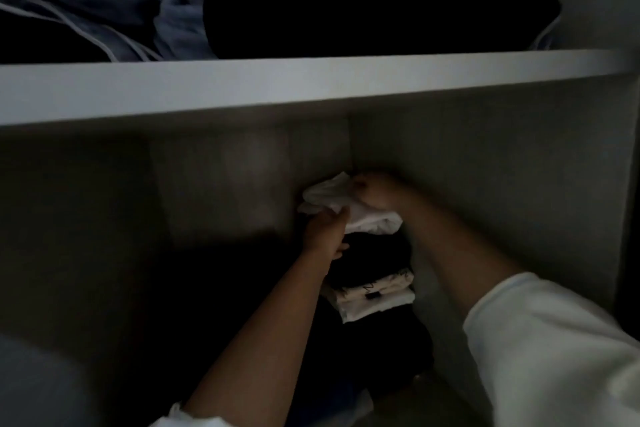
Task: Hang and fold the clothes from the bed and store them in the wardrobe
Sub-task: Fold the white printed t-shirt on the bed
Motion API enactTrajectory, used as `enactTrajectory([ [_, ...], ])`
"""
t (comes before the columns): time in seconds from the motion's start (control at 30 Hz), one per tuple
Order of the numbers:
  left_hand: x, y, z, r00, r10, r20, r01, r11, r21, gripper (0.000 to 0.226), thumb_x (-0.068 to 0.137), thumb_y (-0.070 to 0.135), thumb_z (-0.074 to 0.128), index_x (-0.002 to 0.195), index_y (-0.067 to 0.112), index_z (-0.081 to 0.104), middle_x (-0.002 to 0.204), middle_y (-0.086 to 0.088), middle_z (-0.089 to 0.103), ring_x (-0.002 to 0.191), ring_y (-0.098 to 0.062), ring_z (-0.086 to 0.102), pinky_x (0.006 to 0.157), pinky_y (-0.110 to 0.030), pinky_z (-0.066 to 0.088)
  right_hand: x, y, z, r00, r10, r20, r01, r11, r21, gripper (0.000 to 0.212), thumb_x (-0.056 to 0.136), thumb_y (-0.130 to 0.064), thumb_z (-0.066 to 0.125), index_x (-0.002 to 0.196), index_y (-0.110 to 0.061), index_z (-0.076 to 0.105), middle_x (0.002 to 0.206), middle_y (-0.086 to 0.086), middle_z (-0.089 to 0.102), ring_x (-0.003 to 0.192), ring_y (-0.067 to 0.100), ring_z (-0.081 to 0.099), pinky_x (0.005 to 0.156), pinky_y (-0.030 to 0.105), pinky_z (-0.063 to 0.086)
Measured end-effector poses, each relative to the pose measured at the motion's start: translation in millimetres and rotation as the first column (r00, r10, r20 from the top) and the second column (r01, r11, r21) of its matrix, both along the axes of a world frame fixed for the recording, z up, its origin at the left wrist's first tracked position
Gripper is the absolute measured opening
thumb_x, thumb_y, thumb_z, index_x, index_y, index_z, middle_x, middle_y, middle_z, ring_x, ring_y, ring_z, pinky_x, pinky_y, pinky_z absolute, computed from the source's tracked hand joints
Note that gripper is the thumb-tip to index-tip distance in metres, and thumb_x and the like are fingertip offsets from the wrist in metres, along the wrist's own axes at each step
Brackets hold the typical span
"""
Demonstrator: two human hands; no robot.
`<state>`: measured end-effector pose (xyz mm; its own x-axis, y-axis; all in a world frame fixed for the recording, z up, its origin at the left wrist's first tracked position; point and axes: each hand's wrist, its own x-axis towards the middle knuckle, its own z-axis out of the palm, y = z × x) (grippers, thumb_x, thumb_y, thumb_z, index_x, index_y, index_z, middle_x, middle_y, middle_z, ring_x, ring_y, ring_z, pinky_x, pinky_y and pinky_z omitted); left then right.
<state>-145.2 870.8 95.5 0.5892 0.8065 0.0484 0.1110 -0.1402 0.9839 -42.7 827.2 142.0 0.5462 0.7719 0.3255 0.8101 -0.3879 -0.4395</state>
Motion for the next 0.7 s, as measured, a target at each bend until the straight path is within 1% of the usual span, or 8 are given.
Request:
enactTrajectory([
  [0.1, -5.4, 12.6, 1.7, 0.995, 0.067, -0.073, -0.064, 0.997, 0.034, 0.021, 0.097, 0.020, 0.043, 0.100, 0.004, 0.056, 0.093, -0.014, 0.054, 0.058, -0.015, 0.044, 0.055, -0.025, 0.036, -2.5, 23.1, -28.7, 0.995, 0.092, 0.029, -0.083, 0.972, -0.219, 0.050, 0.095, -0.028, 0.043, 0.140, -0.007, 0.035, 0.147, 0.013, 0.032, 0.134, 0.029, 0.032, 0.110, 0.037, 0.028],
  [0.17, -13.6, 17.0, -2.6, 0.986, 0.088, -0.143, -0.080, 0.995, 0.056, 0.012, 0.095, 0.010, 0.045, 0.104, 0.008, 0.053, 0.084, -0.014, 0.054, 0.065, -0.020, 0.048, 0.061, -0.028, 0.041, -0.6, 30.6, -45.7, 0.992, 0.085, 0.096, -0.042, 0.922, -0.385, 0.062, 0.092, -0.041, 0.045, 0.144, -0.012, 0.029, 0.151, 0.009, 0.025, 0.137, 0.028, 0.027, 0.113, 0.040, 0.024],
  [0.2, -17.9, 20.1, -7.3, 0.980, 0.114, -0.165, -0.103, 0.992, 0.073, 0.017, 0.095, 0.010, 0.044, 0.109, 0.008, 0.053, 0.091, -0.019, 0.057, 0.077, -0.026, 0.055, 0.071, -0.031, 0.046, -0.4, 31.4, -48.2, 0.993, 0.070, 0.099, -0.026, 0.920, -0.390, 0.060, 0.095, -0.040, 0.040, 0.145, -0.012, 0.025, 0.153, 0.008, 0.022, 0.139, 0.026, 0.022, 0.114, 0.039, 0.020],
  [0.3, -32.8, 26.2, -16.2, 0.942, 0.227, -0.247, -0.192, 0.968, 0.159, 0.036, 0.094, 0.012, 0.041, 0.127, -0.002, 0.048, 0.131, -0.022, 0.050, 0.120, -0.034, 0.050, 0.102, -0.041, 0.041, -2.9, 29.7, -44.9, 0.987, 0.054, 0.154, 0.005, 0.932, -0.363, 0.054, 0.101, -0.038, 0.023, 0.148, -0.014, 0.013, 0.156, 0.005, 0.011, 0.142, 0.022, 0.014, 0.116, 0.037, 0.013],
  [0.4, -53.3, 16.8, -12.3, 0.867, 0.315, -0.385, -0.149, 0.903, 0.404, 0.036, 0.094, 0.009, 0.040, 0.126, -0.006, 0.050, 0.135, -0.022, 0.048, 0.124, -0.034, 0.046, 0.100, -0.034, 0.037, -11.1, 19.6, -38.3, 0.969, 0.069, 0.237, 0.010, 0.948, -0.318, 0.052, 0.102, -0.036, 0.017, 0.147, -0.012, 0.015, 0.155, 0.005, 0.014, 0.141, 0.021, 0.018, 0.115, 0.031, 0.015],
  [0.5, -67.5, 3.3, -5.9, 0.794, 0.393, -0.464, -0.022, 0.781, 0.624, 0.034, 0.093, 0.012, 0.045, 0.123, -0.001, 0.053, 0.134, -0.019, 0.050, 0.124, -0.033, 0.047, 0.098, -0.034, 0.039, -22.7, -0.7, -27.0, 0.943, 0.002, 0.332, 0.051, 0.987, -0.152, 0.047, 0.102, -0.030, 0.024, 0.140, -0.007, 0.035, 0.148, 0.012, 0.033, 0.133, 0.026, 0.035, 0.106, 0.029, 0.025],
  [0.63, -74.4, -18.0, -1.6, 0.696, 0.509, -0.506, 0.146, 0.590, 0.794, 0.034, 0.089, 0.015, 0.051, 0.123, 0.009, 0.054, 0.130, -0.014, 0.053, 0.120, -0.030, 0.051, 0.094, -0.037, 0.044, -44.9, -41.1, -24.1, 0.858, -0.017, 0.514, 0.061, 0.996, -0.070, 0.058, 0.093, -0.041, 0.020, 0.128, -0.008, 0.051, 0.134, 0.015, 0.050, 0.118, 0.028, 0.049, 0.092, 0.030, 0.037],
  [0.7, -80.6, -35.0, 0.2, 0.667, 0.563, -0.488, 0.209, 0.487, 0.848, 0.037, 0.089, 0.016, 0.051, 0.126, 0.011, 0.052, 0.129, -0.013, 0.052, 0.119, -0.029, 0.050, 0.092, -0.036, 0.044, -51.0, -64.5, -28.4, 0.856, -0.075, 0.512, 0.099, 0.995, -0.021, 0.043, 0.094, -0.030, 0.033, 0.120, -0.006, 0.057, 0.126, 0.016, 0.056, 0.111, 0.029, 0.054, 0.088, 0.031, 0.042],
])
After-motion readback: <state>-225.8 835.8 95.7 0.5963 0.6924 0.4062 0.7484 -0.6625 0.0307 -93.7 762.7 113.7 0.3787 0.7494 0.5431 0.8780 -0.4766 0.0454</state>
